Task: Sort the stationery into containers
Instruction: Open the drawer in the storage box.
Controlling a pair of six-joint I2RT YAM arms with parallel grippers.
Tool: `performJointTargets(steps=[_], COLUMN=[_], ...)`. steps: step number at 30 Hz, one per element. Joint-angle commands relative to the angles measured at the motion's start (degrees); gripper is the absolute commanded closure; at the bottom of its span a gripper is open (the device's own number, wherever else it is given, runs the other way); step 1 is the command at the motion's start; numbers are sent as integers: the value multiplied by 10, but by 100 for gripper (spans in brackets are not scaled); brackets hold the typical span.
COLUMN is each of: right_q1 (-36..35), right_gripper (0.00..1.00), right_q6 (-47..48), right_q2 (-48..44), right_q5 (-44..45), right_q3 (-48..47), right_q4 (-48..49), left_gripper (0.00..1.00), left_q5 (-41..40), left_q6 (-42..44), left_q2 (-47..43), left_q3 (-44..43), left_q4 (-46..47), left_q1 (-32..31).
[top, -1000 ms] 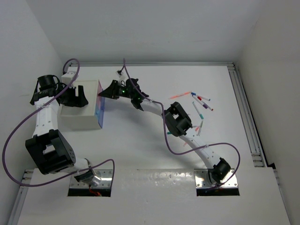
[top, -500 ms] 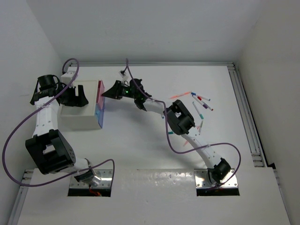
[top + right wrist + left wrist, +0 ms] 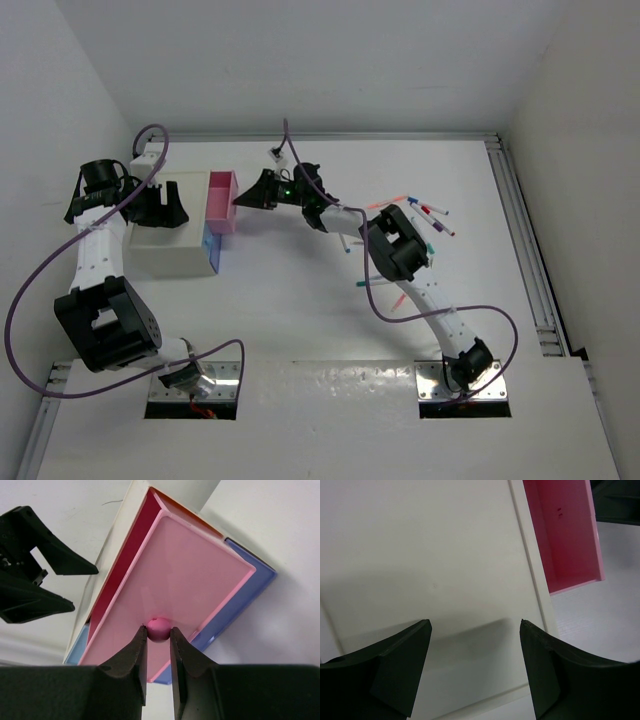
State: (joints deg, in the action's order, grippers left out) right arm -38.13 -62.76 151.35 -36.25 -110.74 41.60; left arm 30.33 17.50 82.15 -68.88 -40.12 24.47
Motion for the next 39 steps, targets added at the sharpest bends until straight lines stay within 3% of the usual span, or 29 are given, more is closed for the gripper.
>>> performJointTargets(steps=[1, 14, 27, 28, 29, 33, 39], right_q1=[22, 53, 72, 74, 75, 77, 79], right_gripper=[100, 100, 100, 96, 82, 47, 34], right_q6=[25, 23, 19, 19, 21, 28, 54], right_q2=[-47, -94, -106, -107, -108, -115, -149], right_q5=[-22, -54, -61, -63, -63, -66, -66], right_q3=[28, 122, 146, 146, 143, 142, 149], right_q4=[28, 39, 30, 26, 23, 2, -42], left_gripper=[21, 21, 21, 21, 21, 21, 21], left_q5=[-66, -61, -58, -58, -58, -55, -48], left_q6=[-2, -8, -10, -11, -11, -12, -11], left_q2=[45, 42, 43, 44, 45, 48, 48], left_q3=[37, 45, 48, 49, 47, 42, 19], left_q4=[-56, -48, -44, -44, -43, -41, -42], left_q1=[8, 7, 7, 8, 7, 8, 7])
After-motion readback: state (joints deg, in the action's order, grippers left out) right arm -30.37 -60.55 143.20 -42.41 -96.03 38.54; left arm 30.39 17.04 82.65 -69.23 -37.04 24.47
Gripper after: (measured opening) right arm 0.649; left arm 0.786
